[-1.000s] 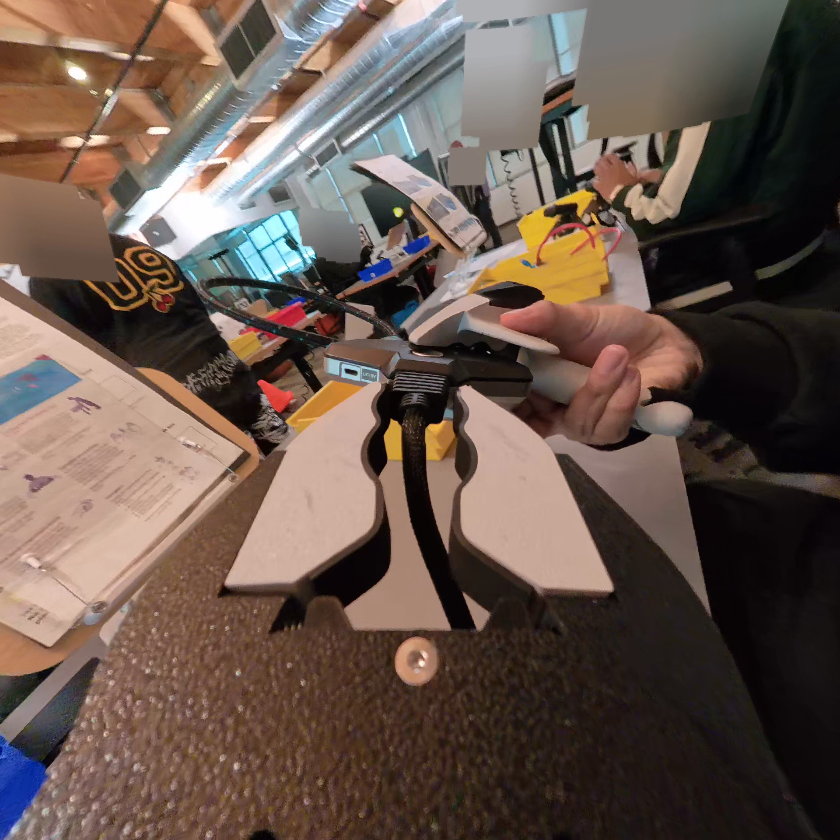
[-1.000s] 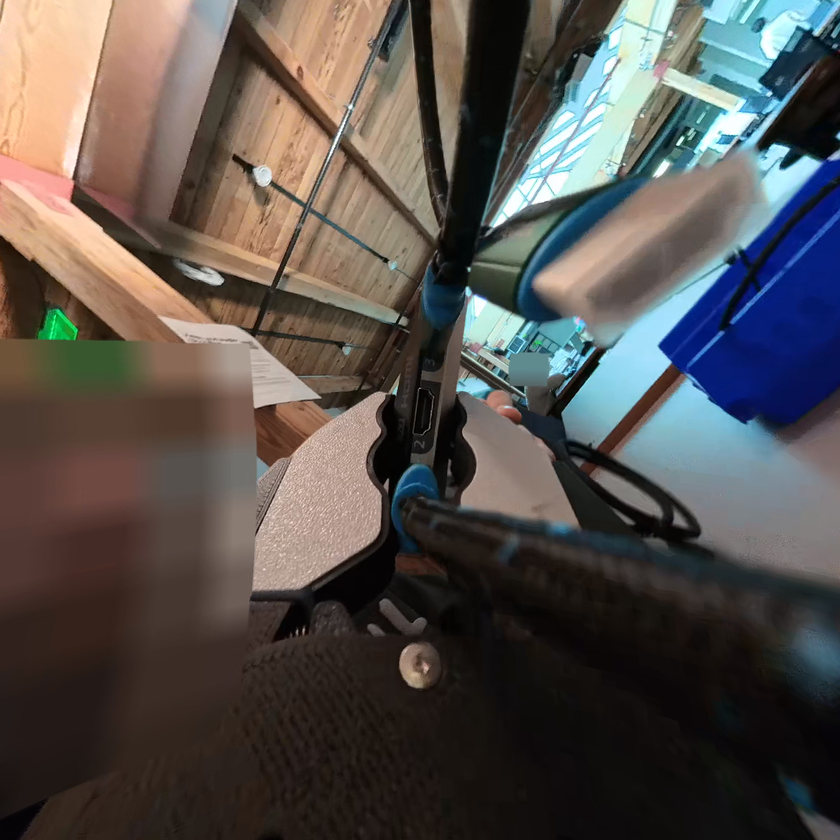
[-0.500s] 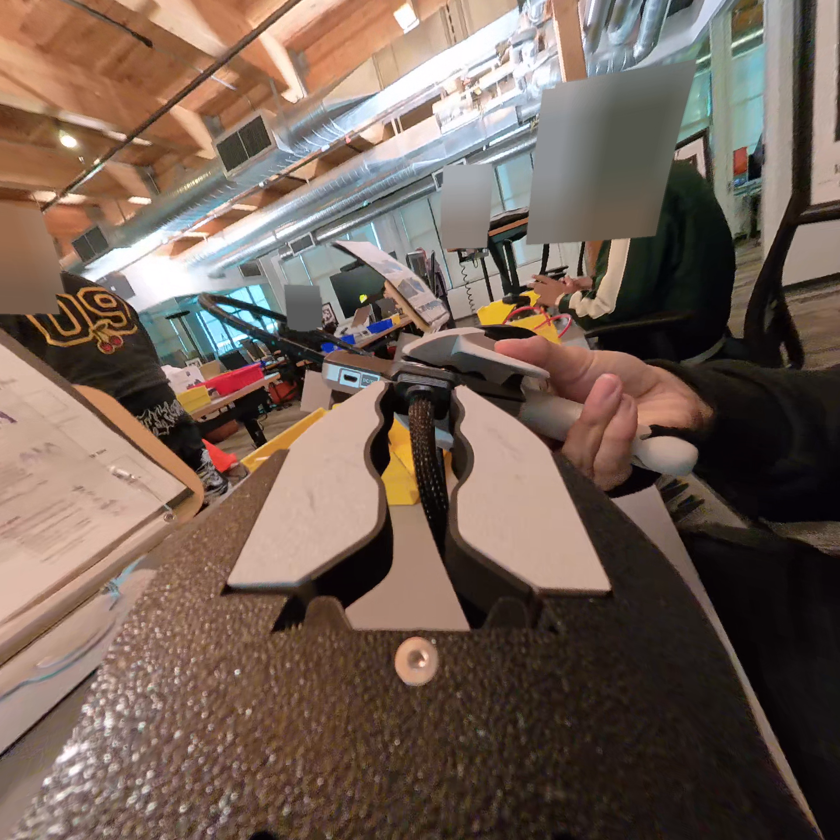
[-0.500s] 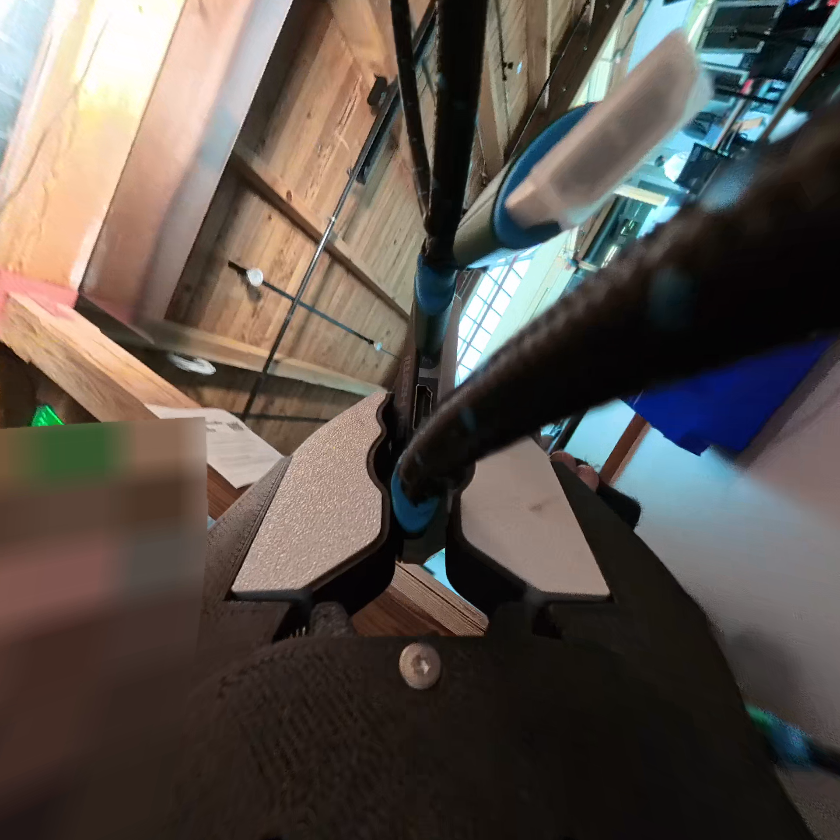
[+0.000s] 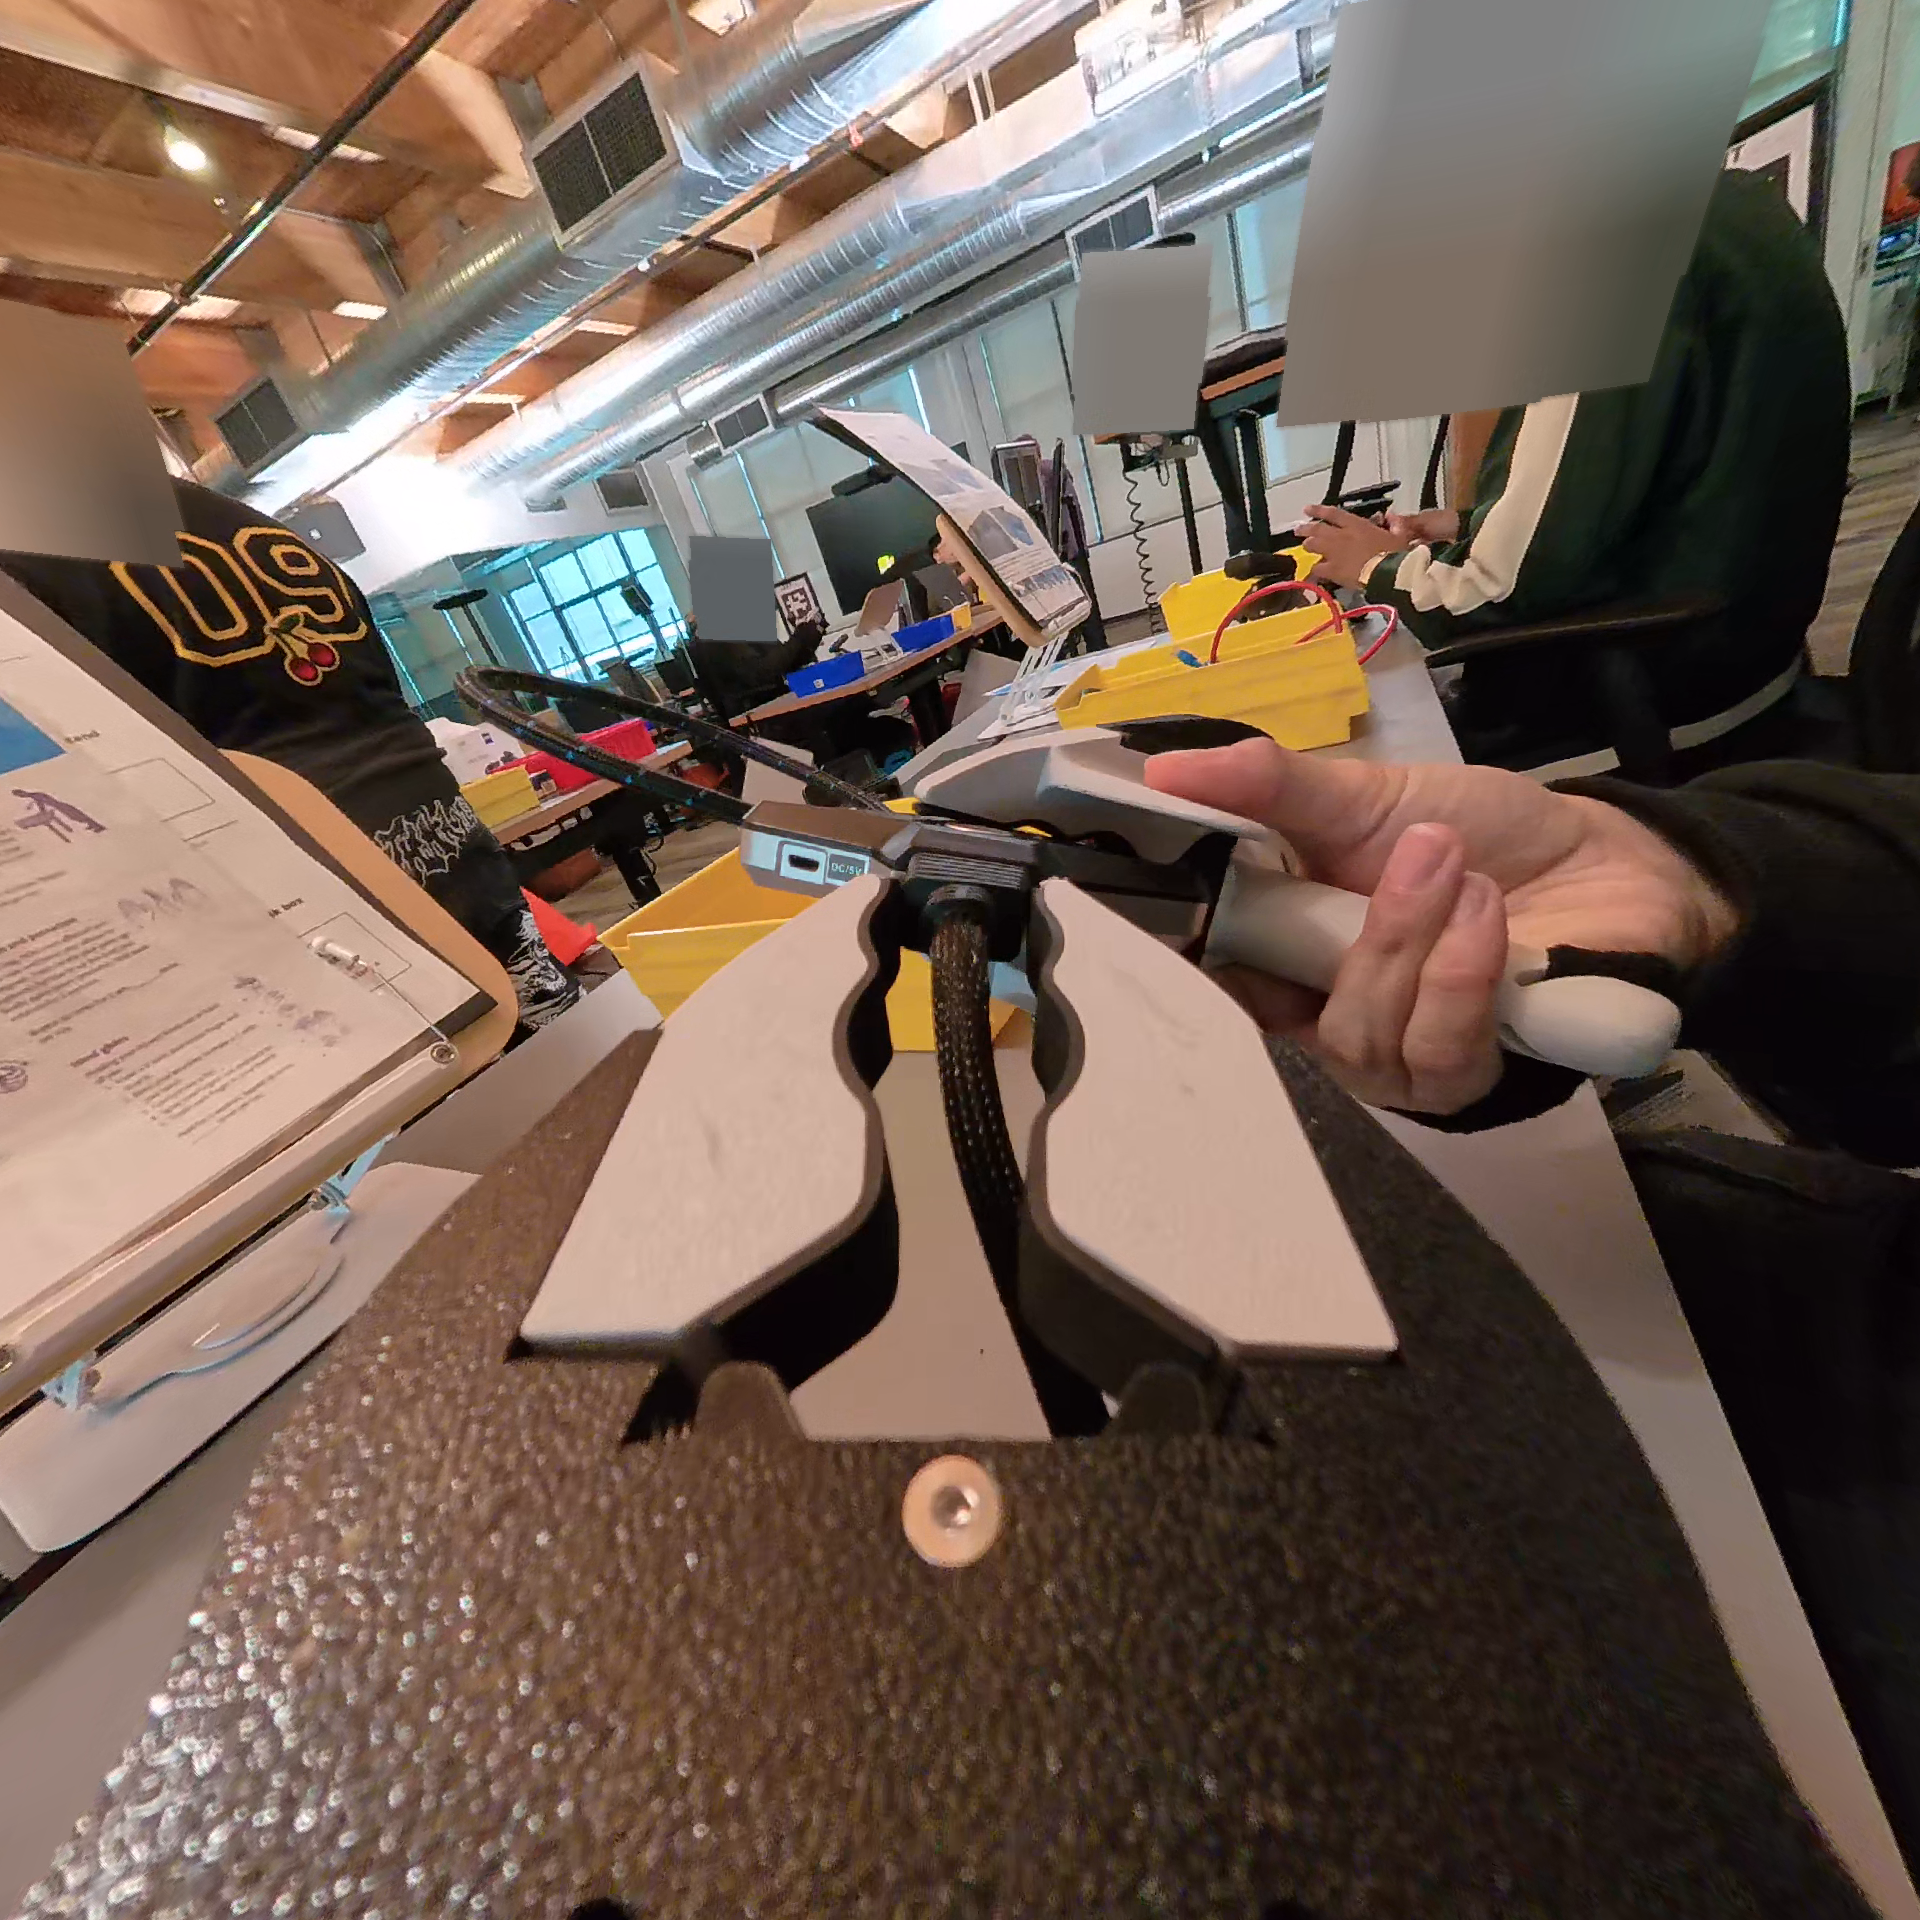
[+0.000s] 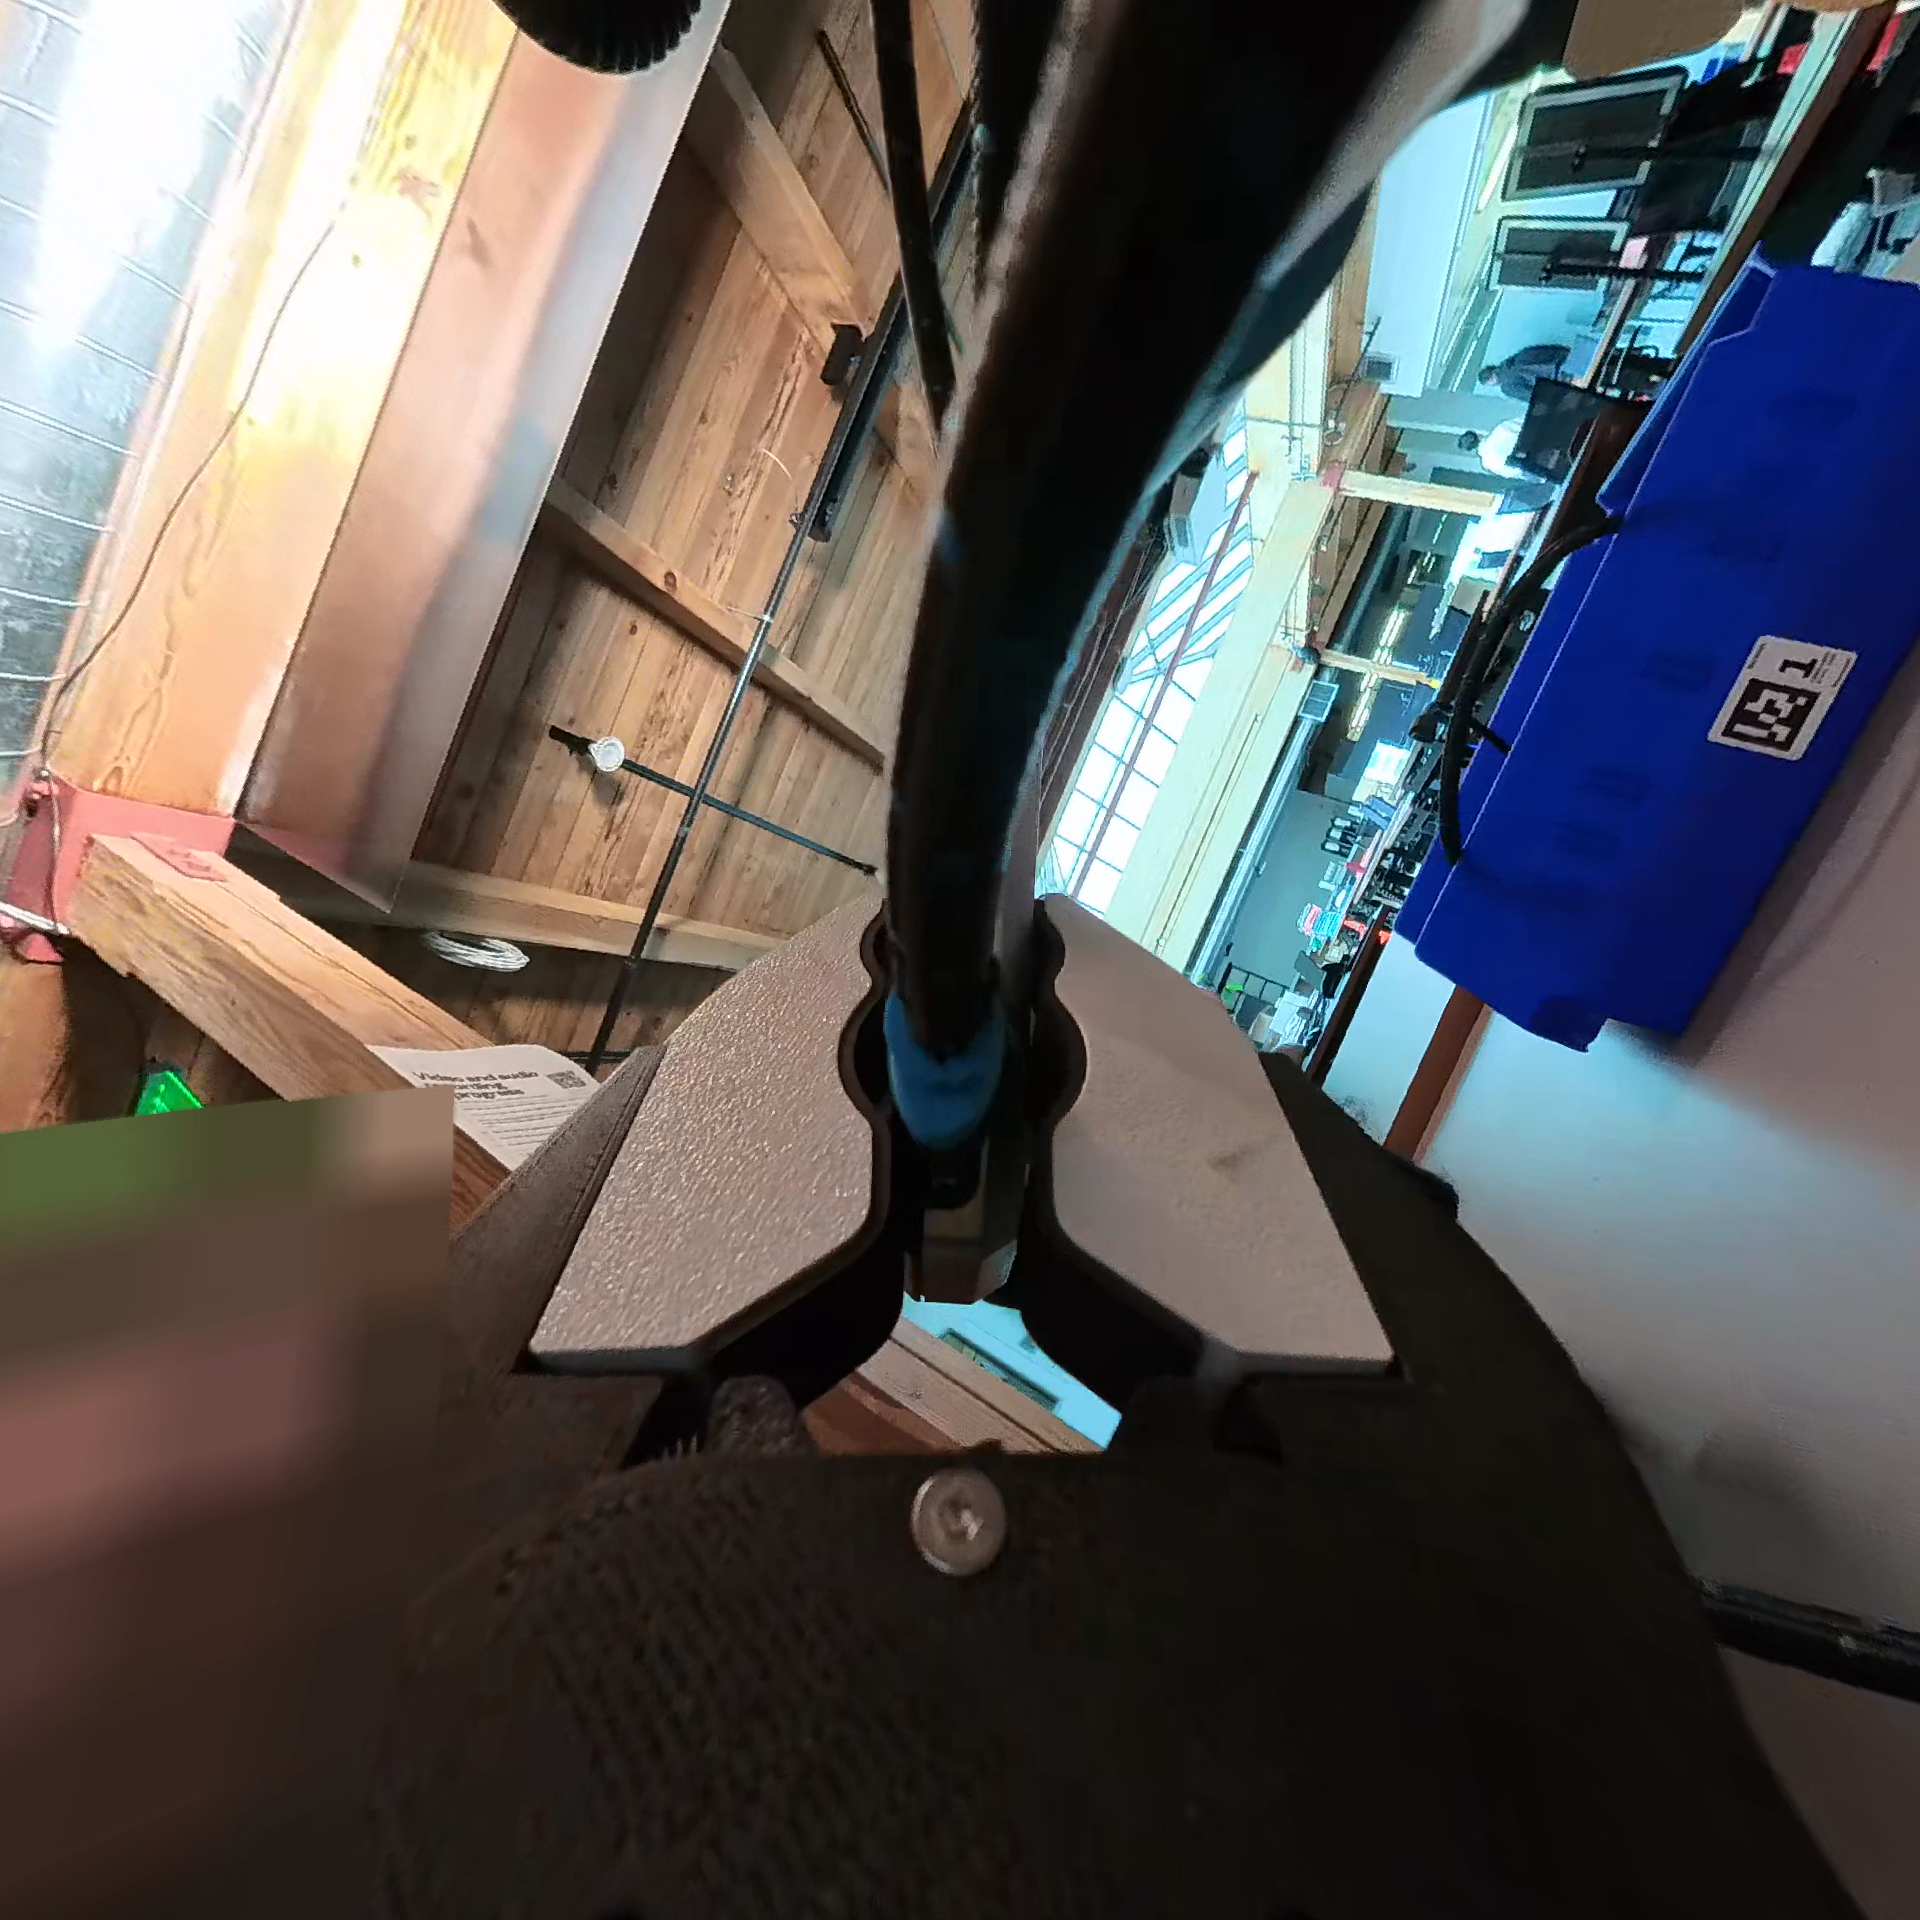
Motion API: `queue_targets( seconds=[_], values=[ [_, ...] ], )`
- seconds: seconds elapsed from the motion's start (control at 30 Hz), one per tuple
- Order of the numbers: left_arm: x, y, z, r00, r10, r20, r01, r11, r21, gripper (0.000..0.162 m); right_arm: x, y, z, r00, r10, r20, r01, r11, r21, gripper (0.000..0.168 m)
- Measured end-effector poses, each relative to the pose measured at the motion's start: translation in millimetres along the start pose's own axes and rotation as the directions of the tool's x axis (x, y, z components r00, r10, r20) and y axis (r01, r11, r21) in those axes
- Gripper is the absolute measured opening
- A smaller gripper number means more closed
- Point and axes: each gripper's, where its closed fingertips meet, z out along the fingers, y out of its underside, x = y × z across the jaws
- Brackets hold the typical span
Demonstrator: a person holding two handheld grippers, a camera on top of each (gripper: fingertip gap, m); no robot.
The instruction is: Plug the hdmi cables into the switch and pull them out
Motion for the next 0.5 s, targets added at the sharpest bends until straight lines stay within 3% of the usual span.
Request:
queue_targets(
  seconds=[0.3, 0.5],
  values=[
    [-0.8, 7.5, 6.2, 1.0, -0.022, 0.019, 0.022, 1.0, -0.005, 0.023, 4.5, -7.8, -3.7, 1.0, 0.002, -0.011, -0.002, 1.0, 0.025, 0.023],
    [-3.6, 7.5, 2.0, 0.995, -0.1, -0.023, 0.101, 0.995, 0.018, 0.024, 6.2, -3.1, -1.4, 0.995, -0.093, -0.039, 0.092, 0.995, -0.024, 0.023]
  ],
)
